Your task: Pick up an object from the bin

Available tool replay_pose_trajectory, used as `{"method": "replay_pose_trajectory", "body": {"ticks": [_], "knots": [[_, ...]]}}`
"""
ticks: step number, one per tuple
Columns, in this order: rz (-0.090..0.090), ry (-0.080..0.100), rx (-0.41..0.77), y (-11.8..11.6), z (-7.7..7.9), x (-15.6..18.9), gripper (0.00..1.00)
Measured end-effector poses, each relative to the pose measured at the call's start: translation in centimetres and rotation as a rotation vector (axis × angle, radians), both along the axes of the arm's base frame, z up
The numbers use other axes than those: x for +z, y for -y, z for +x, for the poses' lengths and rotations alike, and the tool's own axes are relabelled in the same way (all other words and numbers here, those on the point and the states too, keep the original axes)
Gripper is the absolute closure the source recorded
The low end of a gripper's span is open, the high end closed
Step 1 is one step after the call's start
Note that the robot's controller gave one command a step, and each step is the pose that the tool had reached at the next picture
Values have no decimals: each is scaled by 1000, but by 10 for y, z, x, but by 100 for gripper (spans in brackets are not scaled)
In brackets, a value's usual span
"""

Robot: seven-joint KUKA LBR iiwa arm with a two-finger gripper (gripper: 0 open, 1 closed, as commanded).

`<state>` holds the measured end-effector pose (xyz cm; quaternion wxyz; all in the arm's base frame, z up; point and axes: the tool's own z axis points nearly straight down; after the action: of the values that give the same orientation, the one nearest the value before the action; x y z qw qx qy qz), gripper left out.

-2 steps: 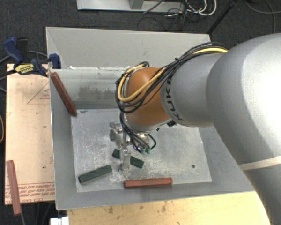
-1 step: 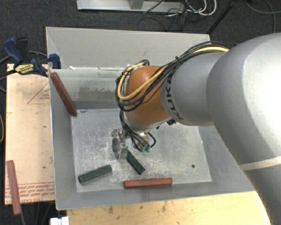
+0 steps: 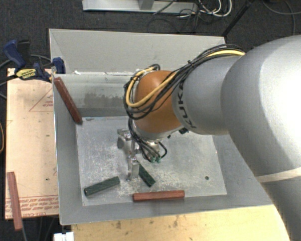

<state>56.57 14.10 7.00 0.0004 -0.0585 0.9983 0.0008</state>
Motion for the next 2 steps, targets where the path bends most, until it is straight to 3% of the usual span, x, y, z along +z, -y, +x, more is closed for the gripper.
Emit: {"method": "replay_pose_trajectory", "body": {"ticks": [1, 2], "knots": [[0, 4, 370, 9, -42, 1, 0], [-3, 9, 226, 77, 76, 1, 0]]}}
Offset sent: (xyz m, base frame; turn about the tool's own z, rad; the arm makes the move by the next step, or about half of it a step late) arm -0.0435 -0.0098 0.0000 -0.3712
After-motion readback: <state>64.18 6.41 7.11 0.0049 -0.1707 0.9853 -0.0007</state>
